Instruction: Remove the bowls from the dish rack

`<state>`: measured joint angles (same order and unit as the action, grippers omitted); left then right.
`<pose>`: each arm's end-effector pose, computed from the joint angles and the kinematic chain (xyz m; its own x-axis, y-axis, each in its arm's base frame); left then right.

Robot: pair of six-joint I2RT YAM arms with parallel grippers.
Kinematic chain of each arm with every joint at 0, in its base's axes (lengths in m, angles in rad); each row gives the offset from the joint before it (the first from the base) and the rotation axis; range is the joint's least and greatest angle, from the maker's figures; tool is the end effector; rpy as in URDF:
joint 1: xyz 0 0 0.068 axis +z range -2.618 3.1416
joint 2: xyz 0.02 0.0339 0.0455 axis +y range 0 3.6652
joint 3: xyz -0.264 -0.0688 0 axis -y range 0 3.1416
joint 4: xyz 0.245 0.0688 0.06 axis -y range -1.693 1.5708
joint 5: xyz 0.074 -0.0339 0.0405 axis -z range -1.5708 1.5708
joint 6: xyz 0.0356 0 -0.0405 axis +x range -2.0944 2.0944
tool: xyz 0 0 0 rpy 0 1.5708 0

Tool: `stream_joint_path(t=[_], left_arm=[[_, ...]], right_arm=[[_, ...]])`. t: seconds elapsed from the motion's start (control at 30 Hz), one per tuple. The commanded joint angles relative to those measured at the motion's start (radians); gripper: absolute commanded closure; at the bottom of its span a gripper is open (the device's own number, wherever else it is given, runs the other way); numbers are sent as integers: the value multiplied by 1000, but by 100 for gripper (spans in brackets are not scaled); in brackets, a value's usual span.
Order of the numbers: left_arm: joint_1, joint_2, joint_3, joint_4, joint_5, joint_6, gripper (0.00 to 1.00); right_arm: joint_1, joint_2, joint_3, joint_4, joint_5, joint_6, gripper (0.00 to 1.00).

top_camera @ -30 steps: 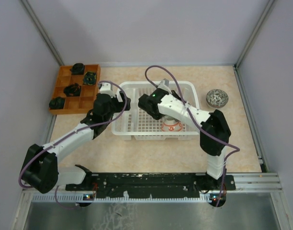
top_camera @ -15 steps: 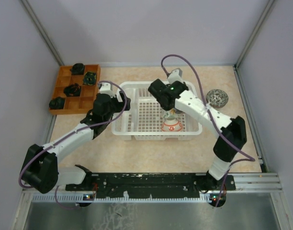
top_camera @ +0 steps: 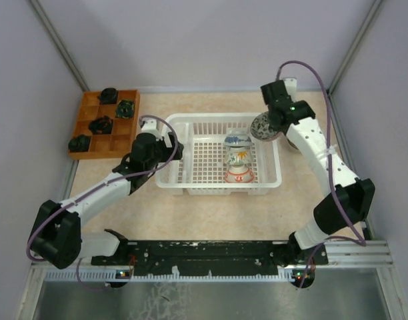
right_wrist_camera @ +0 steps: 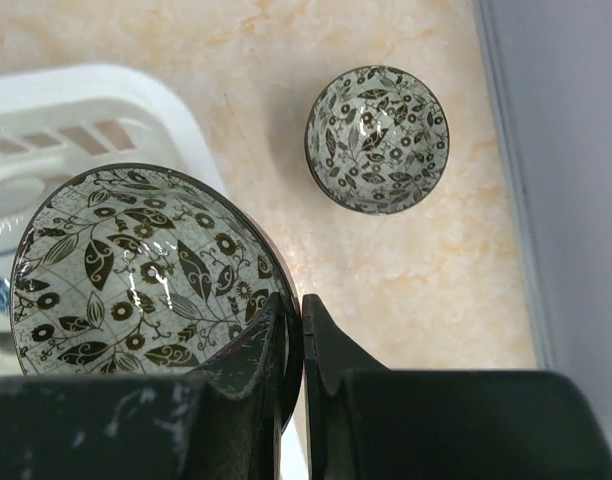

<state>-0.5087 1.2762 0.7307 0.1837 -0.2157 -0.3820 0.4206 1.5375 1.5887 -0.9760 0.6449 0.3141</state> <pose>0.2532 -0.1325 0.2518 -0.3990 -0.1944 -0.8961 0.1640 0.9464 -0.2783 0.2958 0.1089 0.3680 -0.6920 -0.0390 -0.7208 0.2290 0.9351 -0.2705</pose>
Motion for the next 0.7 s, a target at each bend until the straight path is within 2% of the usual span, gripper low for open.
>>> stream_joint_path(t=[0.0, 0.37, 0.67], left_arm=[[-2, -16, -29, -80, 52, -26, 1], [-2, -62, -48, -88, 66, -29, 1], [-1, -81, -55, -79, 81, -31, 1]], right_arm=[[-122, -63, 29, 159, -268, -45, 100], [-385, -51, 25, 241, -479, 63, 100], [-499, -60, -74, 317, -497, 149, 100]])
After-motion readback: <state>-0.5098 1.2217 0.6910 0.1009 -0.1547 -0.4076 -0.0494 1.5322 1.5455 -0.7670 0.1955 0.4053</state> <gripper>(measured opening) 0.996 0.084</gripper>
